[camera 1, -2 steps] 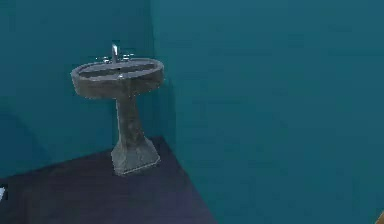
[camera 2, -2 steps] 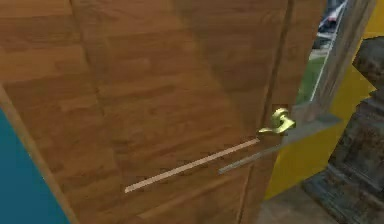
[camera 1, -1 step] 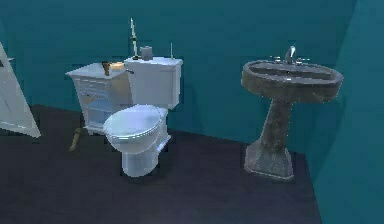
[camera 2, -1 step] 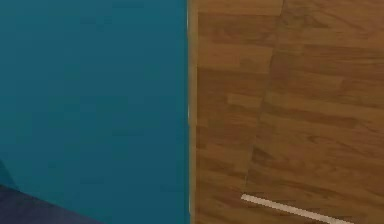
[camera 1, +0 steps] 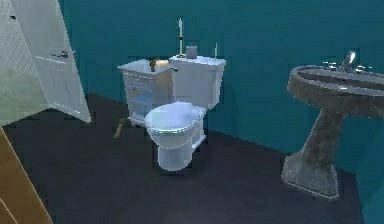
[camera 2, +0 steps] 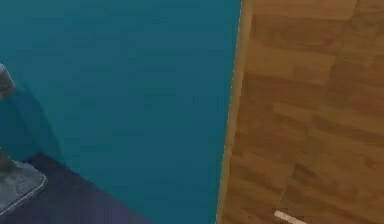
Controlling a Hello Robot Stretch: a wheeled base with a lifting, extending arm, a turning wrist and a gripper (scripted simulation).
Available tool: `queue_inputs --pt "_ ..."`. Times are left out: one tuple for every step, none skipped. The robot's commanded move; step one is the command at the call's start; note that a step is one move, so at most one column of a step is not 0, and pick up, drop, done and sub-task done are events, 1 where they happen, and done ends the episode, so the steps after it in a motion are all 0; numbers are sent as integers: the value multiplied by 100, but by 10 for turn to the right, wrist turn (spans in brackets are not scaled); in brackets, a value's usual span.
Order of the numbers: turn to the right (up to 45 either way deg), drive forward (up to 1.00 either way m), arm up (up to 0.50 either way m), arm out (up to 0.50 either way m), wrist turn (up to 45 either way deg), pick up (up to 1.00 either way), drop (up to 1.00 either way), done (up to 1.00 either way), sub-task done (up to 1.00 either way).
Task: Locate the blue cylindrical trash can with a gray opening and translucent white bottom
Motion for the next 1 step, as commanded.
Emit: queue_inputs --pt "0 65 0 0 0 0 0 0 0"
